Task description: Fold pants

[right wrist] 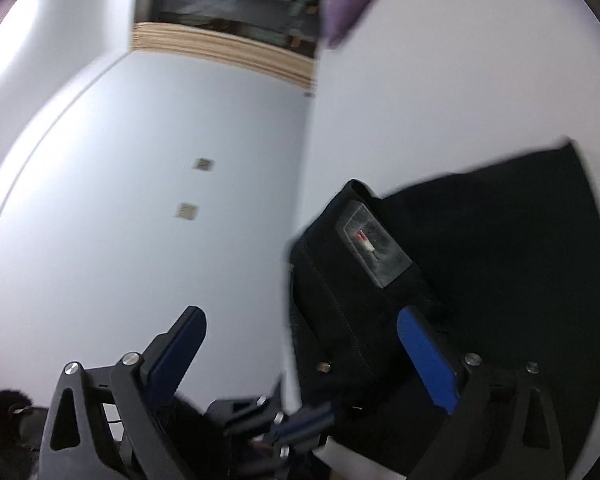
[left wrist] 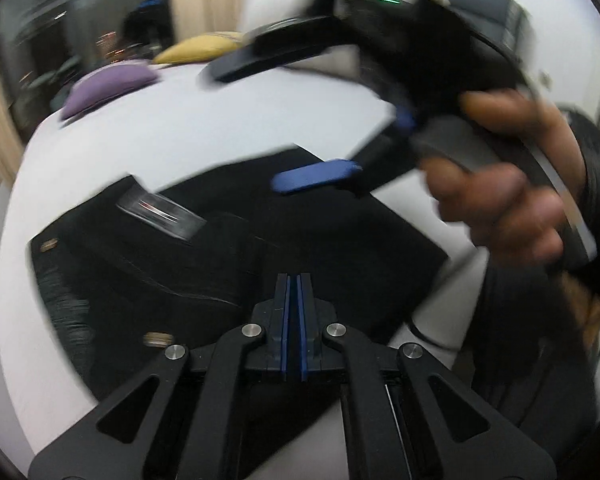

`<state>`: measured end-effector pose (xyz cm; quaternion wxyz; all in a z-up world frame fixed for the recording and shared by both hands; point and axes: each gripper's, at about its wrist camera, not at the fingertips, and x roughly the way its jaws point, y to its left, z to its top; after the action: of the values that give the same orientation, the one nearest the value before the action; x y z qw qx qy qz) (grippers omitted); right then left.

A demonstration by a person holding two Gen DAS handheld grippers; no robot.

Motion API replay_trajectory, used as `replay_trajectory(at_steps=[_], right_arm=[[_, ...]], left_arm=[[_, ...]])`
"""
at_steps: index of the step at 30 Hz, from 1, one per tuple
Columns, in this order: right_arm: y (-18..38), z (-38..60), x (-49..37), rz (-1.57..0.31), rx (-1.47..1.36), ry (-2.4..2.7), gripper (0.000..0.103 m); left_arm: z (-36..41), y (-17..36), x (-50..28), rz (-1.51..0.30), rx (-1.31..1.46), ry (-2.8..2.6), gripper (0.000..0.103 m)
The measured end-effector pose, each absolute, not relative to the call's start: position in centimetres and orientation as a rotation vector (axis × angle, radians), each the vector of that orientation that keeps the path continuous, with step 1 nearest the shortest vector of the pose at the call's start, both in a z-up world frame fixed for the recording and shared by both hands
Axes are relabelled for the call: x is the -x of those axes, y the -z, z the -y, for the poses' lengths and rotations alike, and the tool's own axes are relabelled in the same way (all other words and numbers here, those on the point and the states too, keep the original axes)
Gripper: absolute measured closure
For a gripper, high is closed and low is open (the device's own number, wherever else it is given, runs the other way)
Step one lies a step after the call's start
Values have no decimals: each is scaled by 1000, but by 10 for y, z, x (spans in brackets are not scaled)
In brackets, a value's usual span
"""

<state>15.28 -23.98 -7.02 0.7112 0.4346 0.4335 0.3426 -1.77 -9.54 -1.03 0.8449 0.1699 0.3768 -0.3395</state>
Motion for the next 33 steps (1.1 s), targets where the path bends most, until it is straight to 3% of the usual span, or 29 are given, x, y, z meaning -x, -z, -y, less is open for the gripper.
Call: replay_trajectory(at_steps=[3,7,13,14,16,17,21,24,33], right_arm=[[97,254,-156,-1094,-923,-567,11],[101,260,-160,-1061,-988,-628,11],[99,241,-176,-1086,-992,-670,11],[96,245,-174,-1084,-993,-672,11],[97,243,-170,-1081,-991,-682,11],[100,243,-168,-1078,-995,-684,11],[103,257,-160,-1046,-1026,-694,14],[102,256,-164,-1030,-1037,-689,15],[106,265,-157,-964,-1075,-709,16]], left_arm=[[104,14,25,-781,-390,693,101],[96,-2,27,-690,-432,542,100],[116,9,45,-722,-585,481,97],[124,13,50,-707,-636,464,88],[139,23,54,-707,-722,415,37],[135,25,51,-704,-730,409,5],[142,28,49,-685,-803,401,9],[153,41,36,-709,-900,371,32],[165,68,8,-716,-1038,259,47]])
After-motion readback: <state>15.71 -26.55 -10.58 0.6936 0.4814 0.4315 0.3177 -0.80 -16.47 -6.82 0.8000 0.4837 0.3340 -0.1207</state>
